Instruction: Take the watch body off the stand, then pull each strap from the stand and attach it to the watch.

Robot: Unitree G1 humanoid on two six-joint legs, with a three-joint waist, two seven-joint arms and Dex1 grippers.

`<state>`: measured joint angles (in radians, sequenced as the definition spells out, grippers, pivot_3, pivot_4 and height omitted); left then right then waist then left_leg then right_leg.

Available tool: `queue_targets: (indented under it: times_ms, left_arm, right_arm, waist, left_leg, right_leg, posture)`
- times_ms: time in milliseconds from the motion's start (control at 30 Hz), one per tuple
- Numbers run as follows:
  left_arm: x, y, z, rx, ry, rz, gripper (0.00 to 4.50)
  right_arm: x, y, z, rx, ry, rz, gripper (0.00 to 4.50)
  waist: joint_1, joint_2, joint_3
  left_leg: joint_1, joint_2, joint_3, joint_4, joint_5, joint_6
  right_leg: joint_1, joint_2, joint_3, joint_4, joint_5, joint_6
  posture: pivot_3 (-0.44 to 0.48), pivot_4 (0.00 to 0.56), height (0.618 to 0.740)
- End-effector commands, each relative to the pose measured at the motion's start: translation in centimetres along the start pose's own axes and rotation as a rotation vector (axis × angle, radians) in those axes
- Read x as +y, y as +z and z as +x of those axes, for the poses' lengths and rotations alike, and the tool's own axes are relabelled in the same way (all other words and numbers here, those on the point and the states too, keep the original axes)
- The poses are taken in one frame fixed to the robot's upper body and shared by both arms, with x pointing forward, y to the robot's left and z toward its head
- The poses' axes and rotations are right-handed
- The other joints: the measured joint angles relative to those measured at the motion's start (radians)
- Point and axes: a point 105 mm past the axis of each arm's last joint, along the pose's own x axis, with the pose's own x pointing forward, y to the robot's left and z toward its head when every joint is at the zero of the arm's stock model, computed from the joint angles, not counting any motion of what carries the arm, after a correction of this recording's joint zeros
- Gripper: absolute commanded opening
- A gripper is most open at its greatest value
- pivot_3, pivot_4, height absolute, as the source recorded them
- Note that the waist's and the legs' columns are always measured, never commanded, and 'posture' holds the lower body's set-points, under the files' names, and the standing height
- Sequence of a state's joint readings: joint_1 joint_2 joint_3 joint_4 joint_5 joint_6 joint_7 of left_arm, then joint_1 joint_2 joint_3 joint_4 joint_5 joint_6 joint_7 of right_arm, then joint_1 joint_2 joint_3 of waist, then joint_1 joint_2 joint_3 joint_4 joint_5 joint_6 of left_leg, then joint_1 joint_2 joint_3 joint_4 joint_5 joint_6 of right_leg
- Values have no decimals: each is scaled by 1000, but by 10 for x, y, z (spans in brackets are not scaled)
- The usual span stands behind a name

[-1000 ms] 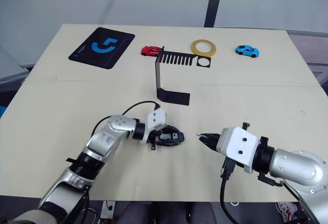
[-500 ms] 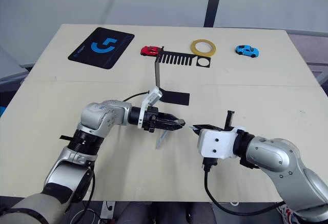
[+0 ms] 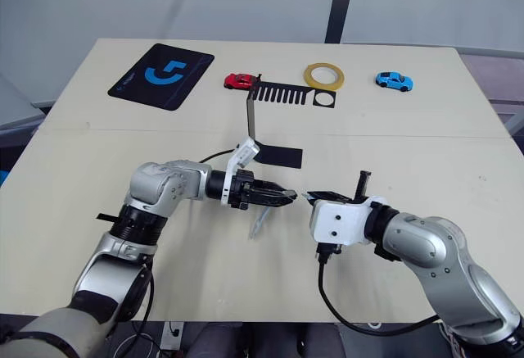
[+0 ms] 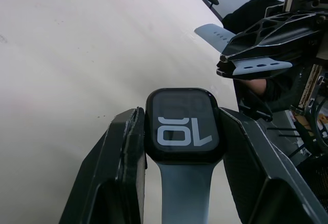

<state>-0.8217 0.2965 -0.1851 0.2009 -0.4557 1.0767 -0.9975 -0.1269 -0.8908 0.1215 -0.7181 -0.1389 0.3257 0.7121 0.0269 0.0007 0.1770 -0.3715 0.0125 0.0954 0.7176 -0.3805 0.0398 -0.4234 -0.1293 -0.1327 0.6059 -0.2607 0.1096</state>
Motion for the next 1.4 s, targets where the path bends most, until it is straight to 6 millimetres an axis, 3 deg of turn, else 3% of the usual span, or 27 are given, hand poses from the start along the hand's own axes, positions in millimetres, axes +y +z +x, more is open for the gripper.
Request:
queue_targets:
  times_ms: [33, 1400]
  left_arm:
    - [-12, 15, 2, -30, -37, 52, 1699]
    - [-13, 20, 5, -56, -38, 60, 1699]
  right_arm:
    - [0, 5, 0, -22, -4, -24, 0]
    - [-6, 2, -1, -3, -29, -21, 0]
  waist:
    - [0, 0, 0]
    - [-1, 0, 0]
  left_leg:
    - [0, 0, 0, 0, 0, 0]
    - [0, 0, 0, 0, 0, 0]
  right_leg:
    - [0, 0, 0, 0, 0, 0]
    - [0, 0, 0, 0, 0, 0]
  posture:
    - [0, 150, 732]
    - [0, 150, 732]
